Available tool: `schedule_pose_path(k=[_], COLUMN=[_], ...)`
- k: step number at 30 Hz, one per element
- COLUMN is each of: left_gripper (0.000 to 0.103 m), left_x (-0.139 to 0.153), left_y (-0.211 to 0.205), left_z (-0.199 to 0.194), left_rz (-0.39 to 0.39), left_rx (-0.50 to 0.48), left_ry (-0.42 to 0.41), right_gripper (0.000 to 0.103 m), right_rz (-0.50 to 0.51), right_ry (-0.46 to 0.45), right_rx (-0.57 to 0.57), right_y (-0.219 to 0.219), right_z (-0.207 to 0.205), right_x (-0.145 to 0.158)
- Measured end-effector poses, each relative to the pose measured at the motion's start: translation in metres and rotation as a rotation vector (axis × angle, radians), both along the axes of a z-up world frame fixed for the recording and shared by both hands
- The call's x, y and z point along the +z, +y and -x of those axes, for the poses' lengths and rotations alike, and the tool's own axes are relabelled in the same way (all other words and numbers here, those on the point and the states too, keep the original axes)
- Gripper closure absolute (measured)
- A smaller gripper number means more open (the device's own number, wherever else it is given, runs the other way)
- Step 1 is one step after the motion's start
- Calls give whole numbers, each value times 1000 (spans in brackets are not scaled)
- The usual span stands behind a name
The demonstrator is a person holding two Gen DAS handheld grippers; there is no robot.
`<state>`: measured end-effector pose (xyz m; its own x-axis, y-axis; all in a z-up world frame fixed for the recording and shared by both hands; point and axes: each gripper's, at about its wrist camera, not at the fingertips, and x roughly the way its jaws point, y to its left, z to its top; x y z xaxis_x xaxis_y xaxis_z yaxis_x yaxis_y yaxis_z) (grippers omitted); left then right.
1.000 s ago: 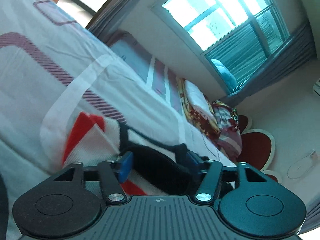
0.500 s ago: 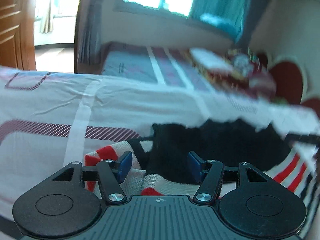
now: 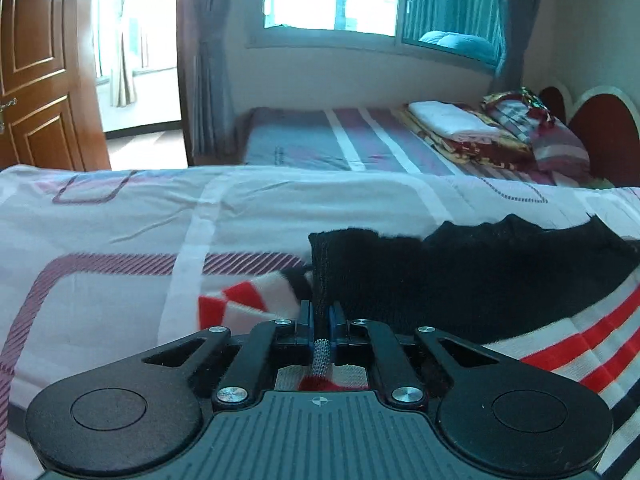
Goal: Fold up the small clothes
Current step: 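Lay the lifted edge over the sweater and open both grippers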
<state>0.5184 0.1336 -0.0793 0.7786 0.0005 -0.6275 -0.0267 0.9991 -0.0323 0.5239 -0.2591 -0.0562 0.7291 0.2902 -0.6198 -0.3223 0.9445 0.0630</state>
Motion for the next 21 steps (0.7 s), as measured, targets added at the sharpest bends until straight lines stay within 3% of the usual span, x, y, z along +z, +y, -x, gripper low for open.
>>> schedule_pose_path(k=[5,8,9,10,11,12,15,18,20,21], left_gripper=[96,93,84,73,44,29,26,26,26,26], left_x=[-4,11,19,28,33,35,31,15,1,-4], left_y=[0,3,1,-4,-12,-25,-69,-91,-97,-98], left_z=[-17,-5,2,8,9,5,-16,-30,-32,-30], left_rz=[-33,-49,-60,-69,-65,-63,23,141,145,107], left_rx=[13,19,26,22,1,-33,-162,-179,-201,-199], left_ry=[54,18,-15,-72,-99,-114,-75,-22,28,44], right_gripper=[98,91,71,66,66,66,65,67,68,67], right_rz=[64,49,42,34,20,12,40,144,205,200], right_ry=[21,26,-6,-49,-97,-110,-74,-23,-66,-65], right_rx=[-42,-64,-74,-70,-31,8,158,218,233,248], right_y=[7,7,5,5,8,15,63,111,129,130], right_z=[-8,-7,1,8,17,20,17,8,11,12], right_x=[-16,-10,-3,5,13,17,13,-7,-14,-16])
